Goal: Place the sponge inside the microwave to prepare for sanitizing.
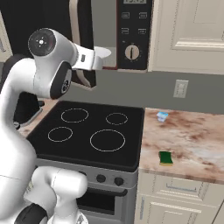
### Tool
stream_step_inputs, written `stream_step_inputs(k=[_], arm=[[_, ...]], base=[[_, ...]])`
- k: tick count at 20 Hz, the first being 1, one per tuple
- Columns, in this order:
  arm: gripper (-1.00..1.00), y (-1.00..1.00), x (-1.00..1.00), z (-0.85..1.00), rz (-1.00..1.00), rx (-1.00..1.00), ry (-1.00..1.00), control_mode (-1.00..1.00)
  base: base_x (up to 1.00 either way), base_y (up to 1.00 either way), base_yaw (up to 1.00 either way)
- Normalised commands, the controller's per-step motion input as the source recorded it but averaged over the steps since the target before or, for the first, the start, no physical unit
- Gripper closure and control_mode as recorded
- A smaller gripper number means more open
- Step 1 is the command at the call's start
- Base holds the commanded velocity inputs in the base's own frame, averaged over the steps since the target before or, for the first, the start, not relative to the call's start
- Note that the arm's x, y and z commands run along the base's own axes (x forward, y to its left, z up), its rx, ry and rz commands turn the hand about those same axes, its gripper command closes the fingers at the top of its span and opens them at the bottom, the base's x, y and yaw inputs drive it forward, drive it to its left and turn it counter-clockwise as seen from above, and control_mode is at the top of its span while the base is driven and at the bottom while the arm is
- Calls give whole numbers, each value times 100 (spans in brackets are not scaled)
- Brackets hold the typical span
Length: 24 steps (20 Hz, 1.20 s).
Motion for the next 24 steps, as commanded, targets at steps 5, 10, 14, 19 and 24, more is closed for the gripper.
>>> stream_step_inputs(k=[5,10,14,19,24], arm=[[100,14,-60,19,8,10,1,-100],[100,17,-61,18,7,12,0,-100],[100,17,-58,17,8,14,1,-100],[100,26,-47,15,4,13,4,-100],[100,33,-40,12,2,11,3,-100]], base=[[0,0,0],[0,0,0],[0,0,0],[0,0,0],[0,0,0]])
